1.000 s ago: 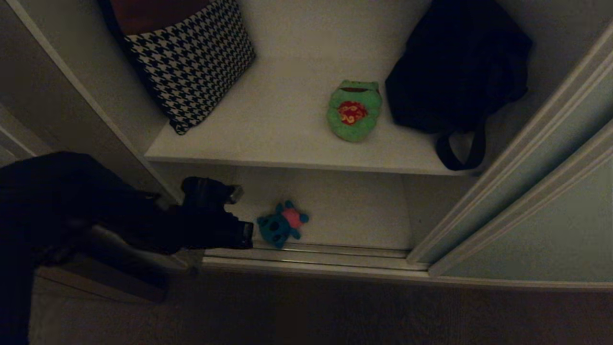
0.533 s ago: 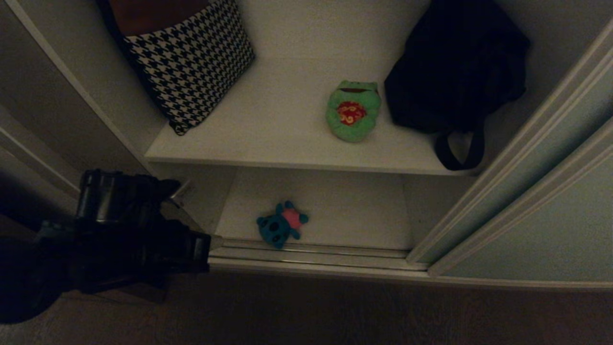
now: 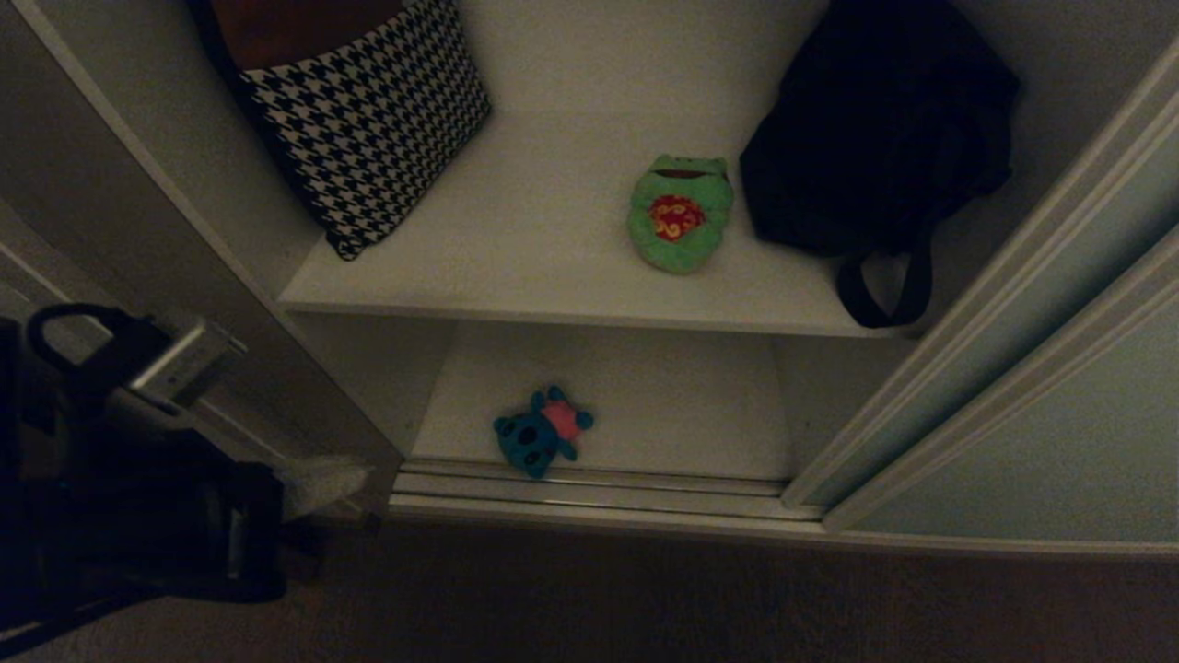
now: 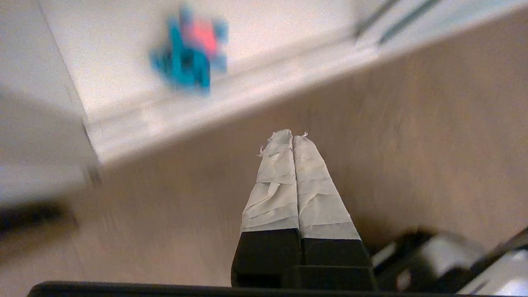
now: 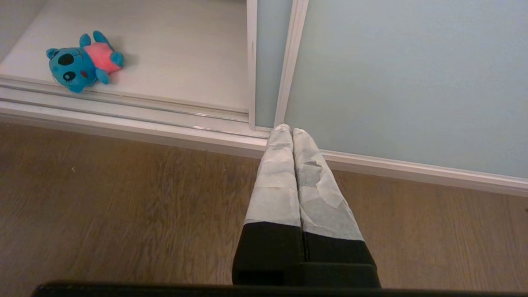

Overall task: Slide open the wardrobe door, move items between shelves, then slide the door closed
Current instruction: Place the green doll on the lower shelf

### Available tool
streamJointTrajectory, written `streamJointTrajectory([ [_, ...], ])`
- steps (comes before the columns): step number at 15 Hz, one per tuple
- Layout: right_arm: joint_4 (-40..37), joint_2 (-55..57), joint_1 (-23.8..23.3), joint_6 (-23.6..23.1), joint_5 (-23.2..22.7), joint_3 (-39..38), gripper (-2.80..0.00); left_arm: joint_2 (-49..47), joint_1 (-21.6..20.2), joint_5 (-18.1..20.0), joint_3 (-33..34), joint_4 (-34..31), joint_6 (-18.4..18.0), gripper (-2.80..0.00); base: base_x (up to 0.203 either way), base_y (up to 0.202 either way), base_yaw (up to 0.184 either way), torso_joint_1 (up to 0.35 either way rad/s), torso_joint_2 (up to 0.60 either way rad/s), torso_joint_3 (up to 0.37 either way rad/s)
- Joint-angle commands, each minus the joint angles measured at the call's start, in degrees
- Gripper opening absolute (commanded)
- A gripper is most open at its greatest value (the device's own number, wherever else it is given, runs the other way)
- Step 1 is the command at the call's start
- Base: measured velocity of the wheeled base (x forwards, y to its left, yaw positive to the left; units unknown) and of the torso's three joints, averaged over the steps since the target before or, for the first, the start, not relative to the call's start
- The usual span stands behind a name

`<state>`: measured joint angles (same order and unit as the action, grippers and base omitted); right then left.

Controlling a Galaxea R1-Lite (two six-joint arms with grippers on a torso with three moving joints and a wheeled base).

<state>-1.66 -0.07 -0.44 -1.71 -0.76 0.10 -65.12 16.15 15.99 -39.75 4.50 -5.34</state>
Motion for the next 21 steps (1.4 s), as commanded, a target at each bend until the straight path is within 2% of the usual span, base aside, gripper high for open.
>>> streamJointTrajectory([
  [1,-0.01,0.00,0.00,-0.04,-0.03,-0.01,-2.80,2.32,0.69,0.98,-7.42,-1.27,0.04,-2.80,0.000,0.000,0.000,0.000,0.00,0.000],
  [4,-0.01,-0.01,0.00,-0.05,-0.03,-0.01,-2.80,-3.67,1.39,4.74,-14.81,-1.16,0.26,-2.80,0.000,0.000,0.000,0.000,0.00,0.000],
  [7,-0.01,-0.01,0.00,-0.05,-0.03,-0.01,-2.80,-14.33,2.33,5.36,-21.80,0.49,1.16,-2.80,0.000,0.000,0.000,0.000,0.00,0.000],
  [13,-0.01,0.02,0.00,-0.01,-0.03,-0.01,-2.80,-36.08,6.61,5.31,-38.52,7.37,9.54,-2.80,0.000,0.000,0.000,0.000,0.00,0.000],
  [14,-0.01,0.07,0.00,-0.05,-0.03,-0.01,-2.80,-38.68,7.12,5.38,-41.97,7.58,12.16,0.00,0.000,0.000,0.000,0.000,0.00,0.000],
  [17,-0.01,-0.01,0.00,-0.05,-0.03,-0.01,-2.80,-45.56,8.09,5.39,-52.22,8.19,24.17,0.00,0.000,0.000,0.000,0.000,0.00,0.000],
  [18,-0.01,0.06,0.00,-0.05,-0.03,-0.01,-2.80,-47.24,8.38,5.48,-53.80,8.33,26.14,0.00,0.000,0.000,0.000,0.000,0.00,0.000],
  [21,-0.01,0.01,0.00,-0.05,-0.03,-0.01,-2.80,-50.46,9.15,8.81,-55.12,8.50,27.09,0.00,0.000,0.000,0.000,0.000,0.00,0.000],
])
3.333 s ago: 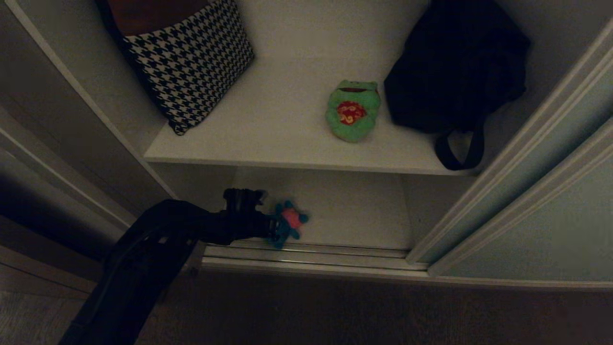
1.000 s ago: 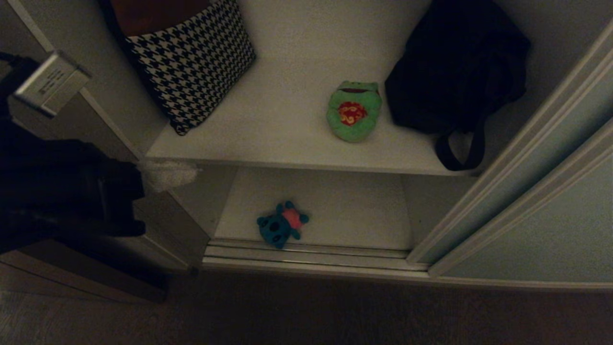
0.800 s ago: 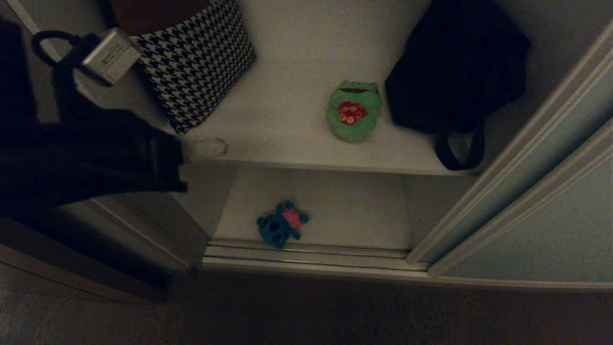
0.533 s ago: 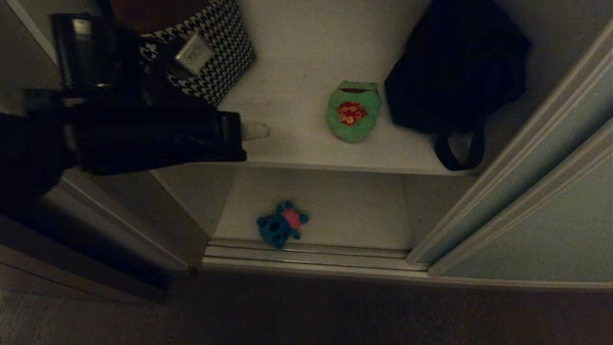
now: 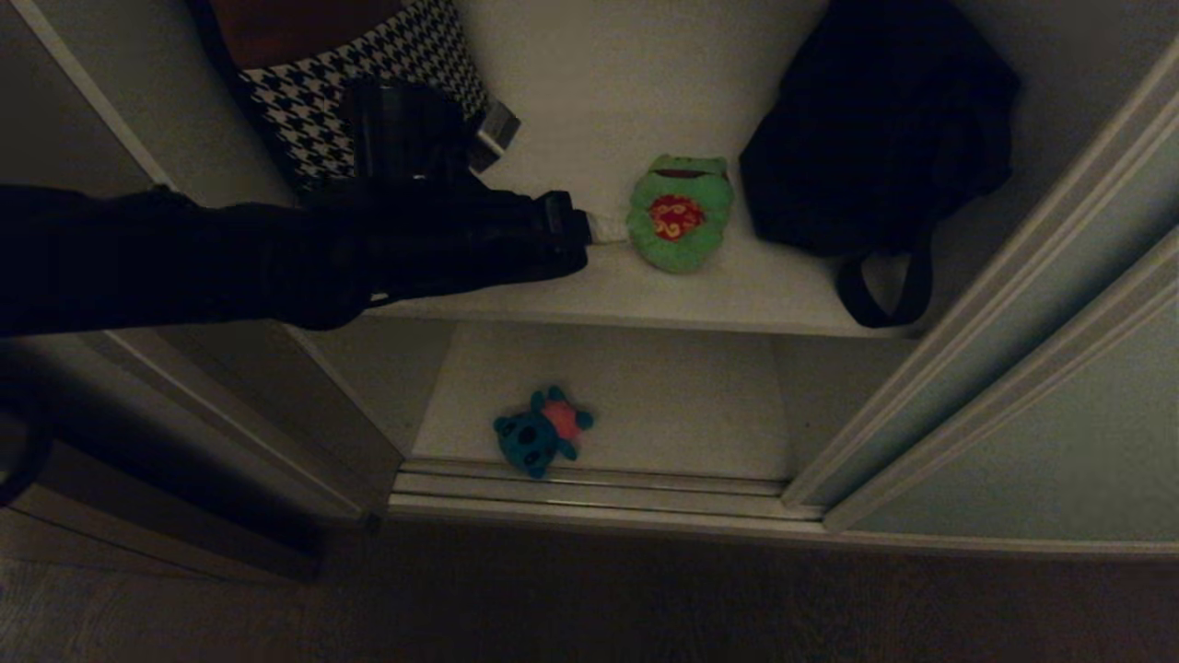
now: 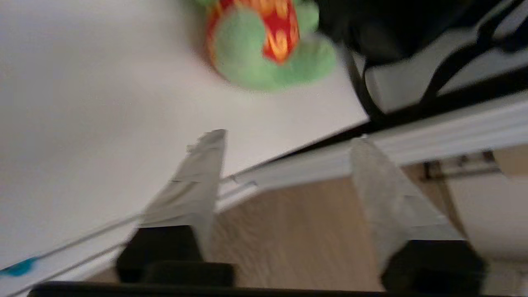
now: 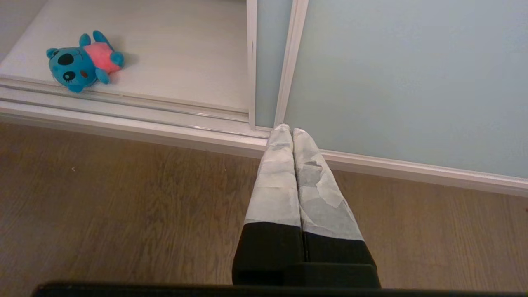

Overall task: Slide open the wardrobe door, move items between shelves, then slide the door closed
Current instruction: Place the green doll on the lower shelf

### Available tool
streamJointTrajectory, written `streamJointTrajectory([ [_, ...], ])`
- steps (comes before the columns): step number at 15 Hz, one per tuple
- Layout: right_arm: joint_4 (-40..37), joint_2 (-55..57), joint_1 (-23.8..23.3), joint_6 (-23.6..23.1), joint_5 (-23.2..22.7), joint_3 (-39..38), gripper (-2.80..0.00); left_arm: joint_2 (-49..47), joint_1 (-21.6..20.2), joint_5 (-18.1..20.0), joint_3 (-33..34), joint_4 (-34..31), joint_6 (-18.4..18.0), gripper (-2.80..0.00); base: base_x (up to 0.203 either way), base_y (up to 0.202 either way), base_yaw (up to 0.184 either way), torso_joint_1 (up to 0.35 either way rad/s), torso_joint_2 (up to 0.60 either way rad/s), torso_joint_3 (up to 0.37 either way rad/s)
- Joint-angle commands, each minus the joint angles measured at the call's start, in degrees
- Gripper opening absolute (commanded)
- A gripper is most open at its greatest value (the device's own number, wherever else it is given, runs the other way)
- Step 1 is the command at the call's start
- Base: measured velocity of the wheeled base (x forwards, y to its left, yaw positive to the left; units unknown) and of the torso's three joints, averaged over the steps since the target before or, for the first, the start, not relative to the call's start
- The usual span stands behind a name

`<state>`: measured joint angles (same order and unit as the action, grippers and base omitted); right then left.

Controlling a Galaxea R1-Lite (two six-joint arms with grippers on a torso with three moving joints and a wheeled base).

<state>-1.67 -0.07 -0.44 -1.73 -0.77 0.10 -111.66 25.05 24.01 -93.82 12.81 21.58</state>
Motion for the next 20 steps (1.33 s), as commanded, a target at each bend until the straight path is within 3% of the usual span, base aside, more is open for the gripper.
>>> streamJointTrajectory([
  [1,0.00,-0.01,0.00,0.05,-0.02,-0.01,-2.80,-5.51,0.33,1.01,-1.69,0.42,-0.10,0.00,0.000,0.000,0.000,0.000,0.00,0.000],
  [3,0.00,0.07,0.00,0.03,-0.02,-0.01,-2.80,-9.26,0.95,-0.22,-4.51,3.31,-0.12,0.00,0.000,0.000,0.000,0.000,0.00,0.000],
  [6,0.00,-0.01,0.00,-0.03,-0.02,-0.01,-2.80,-14.04,3.15,-9.16,-8.01,11.93,-0.47,0.00,0.000,0.000,0.000,0.000,0.00,0.000],
  [10,0.00,-0.01,0.00,-0.03,-0.02,-0.01,-2.80,-17.60,4.61,-10.59,-10.98,16.61,-1.50,0.00,0.000,0.000,0.000,0.000,0.00,0.000],
  [14,0.00,0.01,0.00,-0.03,-0.02,-0.01,-2.80,-22.55,5.44,-17.12,-16.75,17.55,-5.80,0.00,0.000,0.000,0.000,0.000,0.00,0.000],
  [17,0.00,-0.01,0.00,-0.03,-0.02,-0.01,-2.80,-23.48,5.18,-17.05,-16.91,18.36,-8.97,0.00,0.000,0.000,0.000,0.000,0.00,0.000],
  [20,0.00,-0.01,0.00,-0.03,-0.02,-0.01,-2.80,-24.93,5.02,-17.49,-16.97,26.05,-10.47,0.00,0.000,0.000,0.000,0.000,0.00,0.000],
])
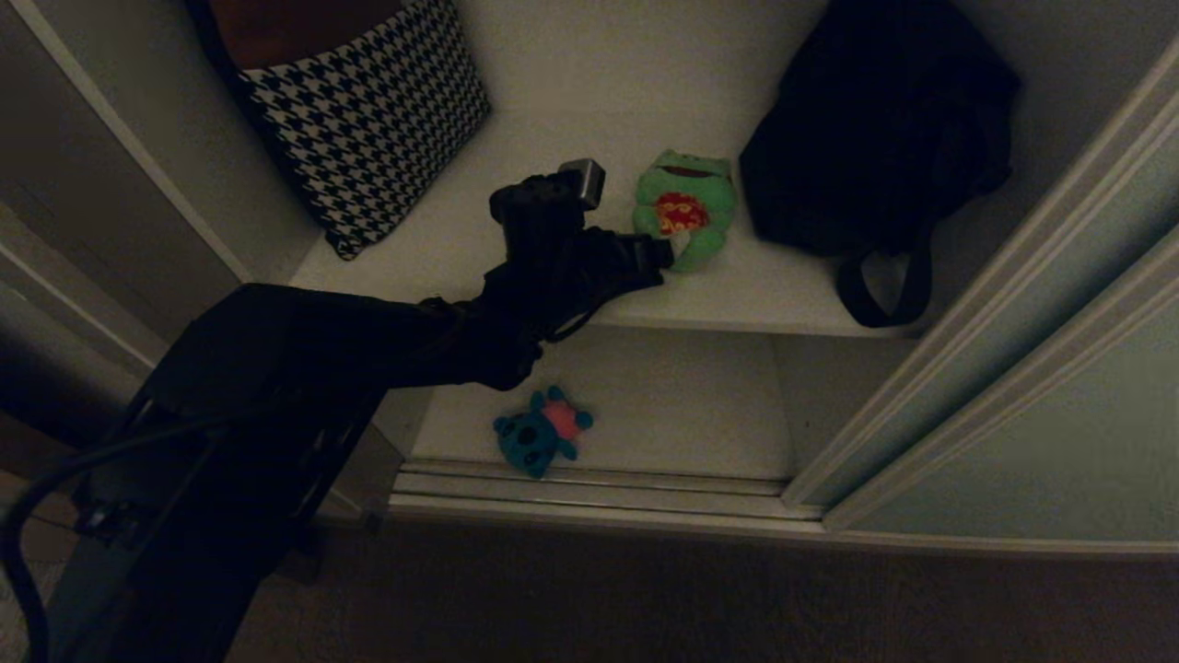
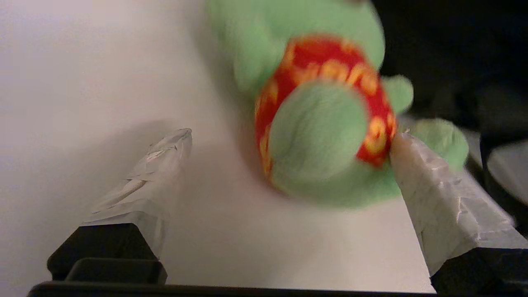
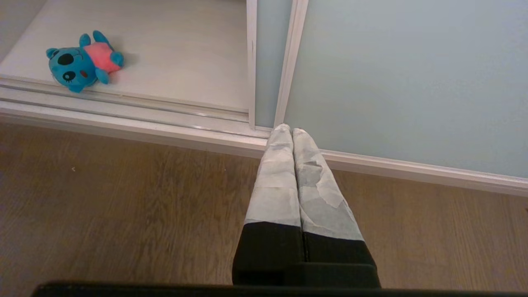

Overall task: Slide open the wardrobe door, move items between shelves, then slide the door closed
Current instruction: Place the green doll on the lower shelf

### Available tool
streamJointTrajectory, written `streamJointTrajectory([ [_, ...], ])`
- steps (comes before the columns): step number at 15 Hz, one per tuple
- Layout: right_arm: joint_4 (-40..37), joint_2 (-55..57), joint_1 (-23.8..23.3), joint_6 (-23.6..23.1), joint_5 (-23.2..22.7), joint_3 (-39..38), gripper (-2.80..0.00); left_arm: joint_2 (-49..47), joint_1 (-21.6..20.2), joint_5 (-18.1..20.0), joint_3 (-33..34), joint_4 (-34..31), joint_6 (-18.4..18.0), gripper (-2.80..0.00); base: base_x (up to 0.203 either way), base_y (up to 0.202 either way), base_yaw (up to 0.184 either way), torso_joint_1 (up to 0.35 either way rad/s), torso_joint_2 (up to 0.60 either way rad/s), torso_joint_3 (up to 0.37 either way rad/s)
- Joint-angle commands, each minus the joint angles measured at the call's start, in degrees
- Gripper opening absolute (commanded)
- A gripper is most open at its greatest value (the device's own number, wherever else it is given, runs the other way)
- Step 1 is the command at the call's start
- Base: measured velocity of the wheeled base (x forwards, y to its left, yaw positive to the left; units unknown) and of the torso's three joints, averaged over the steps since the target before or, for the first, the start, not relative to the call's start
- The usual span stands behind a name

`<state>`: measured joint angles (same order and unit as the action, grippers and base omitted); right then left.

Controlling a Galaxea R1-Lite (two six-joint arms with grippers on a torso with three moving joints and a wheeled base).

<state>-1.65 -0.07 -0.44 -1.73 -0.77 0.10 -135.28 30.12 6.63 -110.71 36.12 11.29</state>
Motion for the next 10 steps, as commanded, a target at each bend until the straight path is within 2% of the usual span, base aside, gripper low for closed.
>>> streamJointTrajectory([
  [1,-0.02,-0.01,0.00,-0.03,-0.02,-0.01,-2.80,-1.56,0.01,-0.45,-0.03,3.93,-0.76,0.00,0.000,0.000,0.000,0.000,0.00,0.000],
  [3,-0.02,0.07,0.00,-0.03,-0.02,-0.01,-2.80,-1.42,-0.02,-2.22,-0.03,6.43,-1.20,0.00,0.000,0.000,0.000,0.000,0.00,0.000],
  [9,-0.02,-0.01,0.00,0.00,-0.02,-0.01,-2.80,-2.95,0.02,-2.32,-0.03,7.74,-1.97,0.00,0.000,0.000,0.000,0.000,0.00,0.000],
  [10,-0.02,0.05,0.00,-0.03,-0.02,-0.01,-2.80,-2.97,-0.05,-2.22,-0.10,7.66,-1.80,-2.80,0.000,0.000,0.000,0.000,0.00,0.000],
])
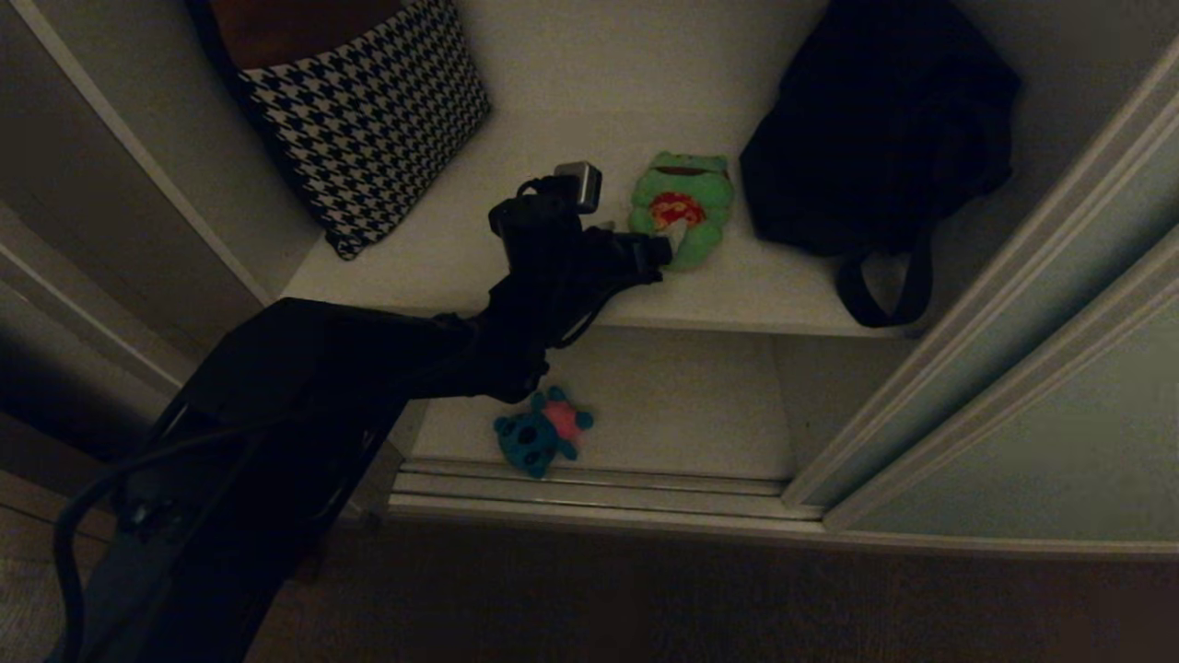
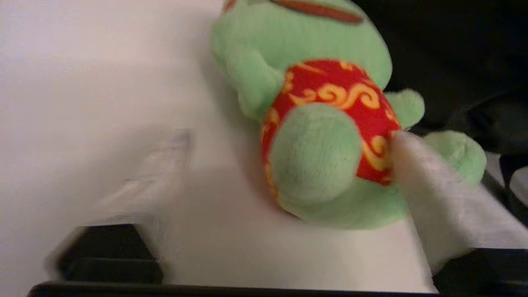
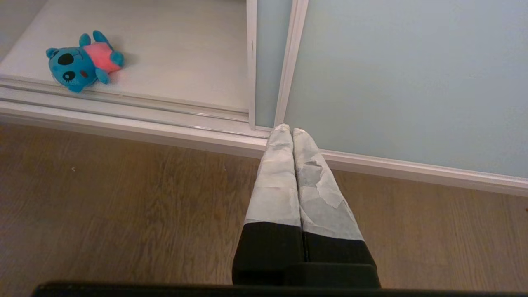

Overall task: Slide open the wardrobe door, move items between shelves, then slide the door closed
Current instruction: Place the green doll on the lower shelf

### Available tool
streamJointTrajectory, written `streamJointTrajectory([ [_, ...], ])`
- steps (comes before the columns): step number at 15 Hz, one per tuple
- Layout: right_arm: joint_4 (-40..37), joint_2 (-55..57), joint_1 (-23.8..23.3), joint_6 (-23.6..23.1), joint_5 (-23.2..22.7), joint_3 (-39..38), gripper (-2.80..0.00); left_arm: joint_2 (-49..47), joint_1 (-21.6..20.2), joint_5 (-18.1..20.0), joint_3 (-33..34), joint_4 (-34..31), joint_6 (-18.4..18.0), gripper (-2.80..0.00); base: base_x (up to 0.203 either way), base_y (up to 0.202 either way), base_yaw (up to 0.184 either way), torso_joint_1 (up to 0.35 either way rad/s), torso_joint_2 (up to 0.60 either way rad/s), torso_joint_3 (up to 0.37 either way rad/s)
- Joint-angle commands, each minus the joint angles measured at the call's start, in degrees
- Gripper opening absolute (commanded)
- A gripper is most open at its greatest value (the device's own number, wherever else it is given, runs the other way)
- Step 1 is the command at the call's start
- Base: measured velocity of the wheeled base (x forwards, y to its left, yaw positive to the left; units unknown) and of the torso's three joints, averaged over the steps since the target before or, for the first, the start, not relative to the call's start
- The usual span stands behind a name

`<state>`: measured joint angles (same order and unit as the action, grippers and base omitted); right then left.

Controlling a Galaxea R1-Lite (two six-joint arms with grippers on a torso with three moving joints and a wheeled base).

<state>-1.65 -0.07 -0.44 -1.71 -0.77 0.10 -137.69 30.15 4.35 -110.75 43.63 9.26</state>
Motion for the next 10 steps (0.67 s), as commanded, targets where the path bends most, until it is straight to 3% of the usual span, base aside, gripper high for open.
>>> streamJointTrajectory([
  [1,-0.02,-0.01,0.00,-0.05,-0.02,-0.01,-2.80,-0.56,-0.09,0.13,-0.08,-0.04,0.49,-2.80,0.000,0.000,0.000,0.000,0.00,0.000],
  [10,-0.02,0.07,0.00,-0.03,-0.02,-0.01,-2.80,0.80,-0.04,0.06,-0.12,1.35,0.43,-2.80,0.000,0.000,0.000,0.000,0.00,0.000],
])
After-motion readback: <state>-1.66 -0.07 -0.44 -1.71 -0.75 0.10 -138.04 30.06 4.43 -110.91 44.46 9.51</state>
